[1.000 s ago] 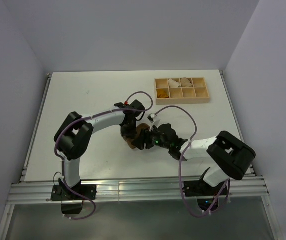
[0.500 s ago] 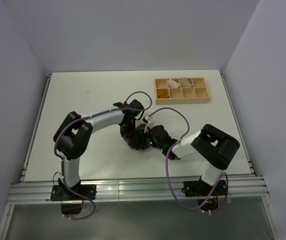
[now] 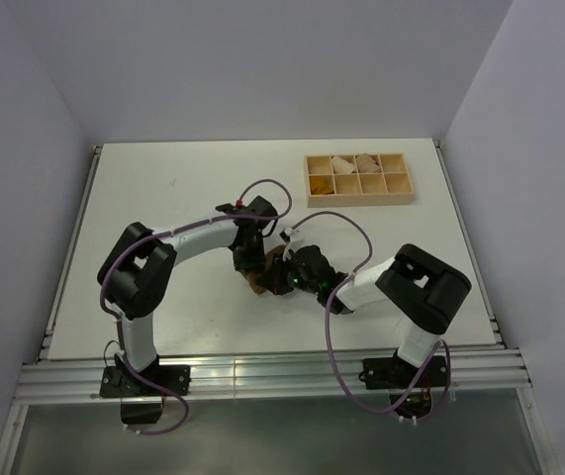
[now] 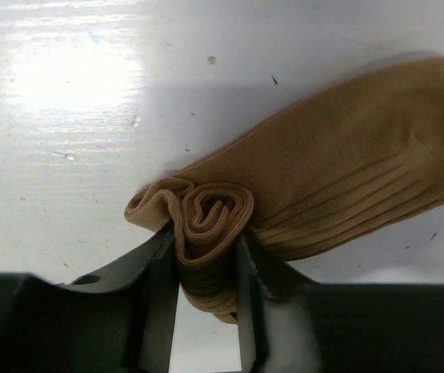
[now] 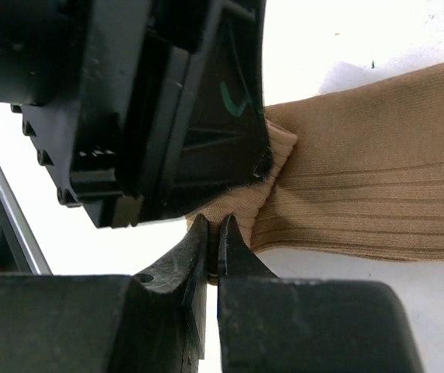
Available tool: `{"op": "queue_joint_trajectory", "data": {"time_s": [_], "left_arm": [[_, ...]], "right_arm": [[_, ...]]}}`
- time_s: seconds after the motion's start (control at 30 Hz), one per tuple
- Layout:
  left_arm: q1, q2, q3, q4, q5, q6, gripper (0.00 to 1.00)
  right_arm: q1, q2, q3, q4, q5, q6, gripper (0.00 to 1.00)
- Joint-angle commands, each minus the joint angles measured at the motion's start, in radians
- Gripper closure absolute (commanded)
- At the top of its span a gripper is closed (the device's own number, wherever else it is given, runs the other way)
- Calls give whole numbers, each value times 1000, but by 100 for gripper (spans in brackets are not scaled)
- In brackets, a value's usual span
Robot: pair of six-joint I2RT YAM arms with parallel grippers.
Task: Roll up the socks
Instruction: Roll the sock at the center of the board.
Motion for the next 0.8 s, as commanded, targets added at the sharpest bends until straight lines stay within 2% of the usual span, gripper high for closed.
{"op": "queue_joint_trajectory", "data": {"time_s": [0.0, 0.07, 0.1, 0.17, 0.2, 0.3, 0.47, 0.53, 0.57, 0.63, 0.77], "left_arm": [[31, -16, -75, 56, -28, -54, 58], [54, -82, -99, 96, -30, -87, 52], [62, -108, -131, 118, -31, -113, 44], [94, -193, -169, 186, -24, -140, 39], [103, -226, -222, 220, -4, -167, 33], [146, -372, -375, 381, 40, -227, 26], [175, -611, -634, 648, 82, -313, 23], [175, -692, -791, 772, 88, -365, 23], [175, -717, -792, 809, 88, -380, 23], [175, -781, -894, 904, 88, -413, 24], [175, -825, -1014, 1023, 88, -433, 24]], "right_arm": [[4, 21, 37, 6, 16, 17, 100], [1, 23, 37, 5, 14, 25, 100], [-2, 25, 37, 6, 11, 28, 100], [-6, 32, 37, 12, 1, 37, 100], [-9, 35, 39, 17, -2, 40, 100], [-14, 44, 43, 21, -13, 51, 100], [-16, 57, 54, 26, -27, 71, 100], [-17, 60, 59, 21, -35, 85, 100], [-19, 63, 62, 20, -36, 86, 100], [-19, 66, 68, 12, -44, 95, 100], [-17, 74, 80, 3, -53, 103, 100]]}}
